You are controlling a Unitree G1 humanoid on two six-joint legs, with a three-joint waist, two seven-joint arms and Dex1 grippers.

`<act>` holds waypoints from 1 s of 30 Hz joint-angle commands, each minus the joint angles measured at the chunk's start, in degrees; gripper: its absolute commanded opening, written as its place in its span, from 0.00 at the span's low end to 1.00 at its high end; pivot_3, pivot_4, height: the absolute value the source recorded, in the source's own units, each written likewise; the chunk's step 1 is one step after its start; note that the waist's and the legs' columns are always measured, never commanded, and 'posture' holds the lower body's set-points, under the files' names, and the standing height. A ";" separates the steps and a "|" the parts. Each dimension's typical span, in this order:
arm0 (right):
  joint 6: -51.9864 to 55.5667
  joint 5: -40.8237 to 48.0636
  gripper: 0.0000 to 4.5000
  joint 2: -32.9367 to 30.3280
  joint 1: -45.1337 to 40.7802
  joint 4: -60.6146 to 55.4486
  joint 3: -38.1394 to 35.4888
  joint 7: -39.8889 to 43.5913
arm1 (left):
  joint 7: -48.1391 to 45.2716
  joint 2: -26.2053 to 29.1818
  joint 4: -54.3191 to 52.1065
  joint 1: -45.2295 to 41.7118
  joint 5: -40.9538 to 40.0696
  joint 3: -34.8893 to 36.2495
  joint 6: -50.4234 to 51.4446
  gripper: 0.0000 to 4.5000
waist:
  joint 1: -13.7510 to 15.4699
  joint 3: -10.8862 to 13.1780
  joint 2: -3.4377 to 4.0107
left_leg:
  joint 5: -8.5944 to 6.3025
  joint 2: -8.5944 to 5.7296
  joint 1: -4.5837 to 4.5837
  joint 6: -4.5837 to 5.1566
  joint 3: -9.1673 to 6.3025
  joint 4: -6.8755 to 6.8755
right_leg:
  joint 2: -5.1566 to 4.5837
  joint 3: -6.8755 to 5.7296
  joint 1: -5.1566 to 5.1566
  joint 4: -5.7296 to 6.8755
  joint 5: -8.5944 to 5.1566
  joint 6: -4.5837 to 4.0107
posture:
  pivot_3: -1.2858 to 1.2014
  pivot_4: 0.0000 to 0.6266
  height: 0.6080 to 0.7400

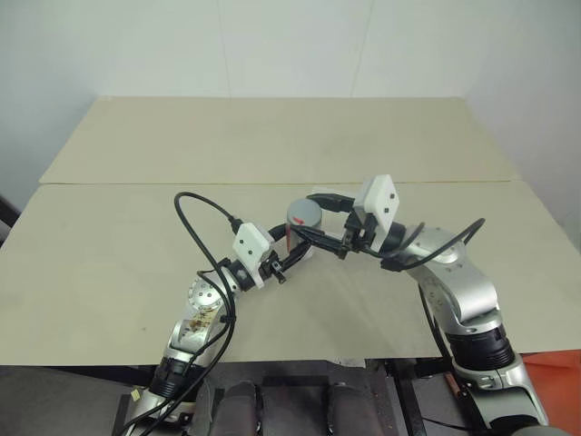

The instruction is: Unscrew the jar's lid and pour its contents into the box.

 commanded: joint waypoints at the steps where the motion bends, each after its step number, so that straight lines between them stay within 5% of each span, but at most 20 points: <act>1: -1.68 -0.04 0.72 0.48 -0.45 -1.16 -1.69 -0.96 | -0.21 -0.19 -1.19 -0.73 -0.22 -0.12 -1.67 0.43 | 0.00 0.00 0.00 | 0.00 0.00 0.00 0.00 0.00 0.00 | 0.00 0.00 0.00 0.00 0.00 0.00 | 0.52 0.24 1.00; 19: 7.90 11.93 0.72 0.71 0.60 -6.85 -11.24 -5.94 | 0.00 0.50 -0.75 -0.46 0.75 -0.05 -2.47 0.43 | 0.05 0.00 0.00 | 0.00 0.01 0.00 0.00 -0.01 0.00 | 0.00 0.00 0.00 0.00 0.00 0.00 | 0.52 0.24 1.00; 26: 9.01 3.30 0.72 -9.47 18.00 -9.06 -17.94 -10.45 | 1.43 1.82 0.23 -2.19 0.94 2.29 -2.20 0.43 | 1.10 0.00 0.00 | -0.01 -0.04 -0.04 0.01 0.02 -0.01 | -0.05 -0.02 0.02 -0.07 0.00 0.00 | 0.52 0.24 1.00; 30: 12.36 1.67 0.72 -10.15 26.29 -9.04 -19.08 -13.76 | 0.87 2.57 1.95 -3.55 0.86 2.91 -2.72 0.43 | 0.65 -0.01 0.01 | 0.00 -0.02 -0.01 0.01 0.05 0.00 | 0.00 0.03 0.01 -0.02 0.00 0.00 | 0.52 0.24 1.00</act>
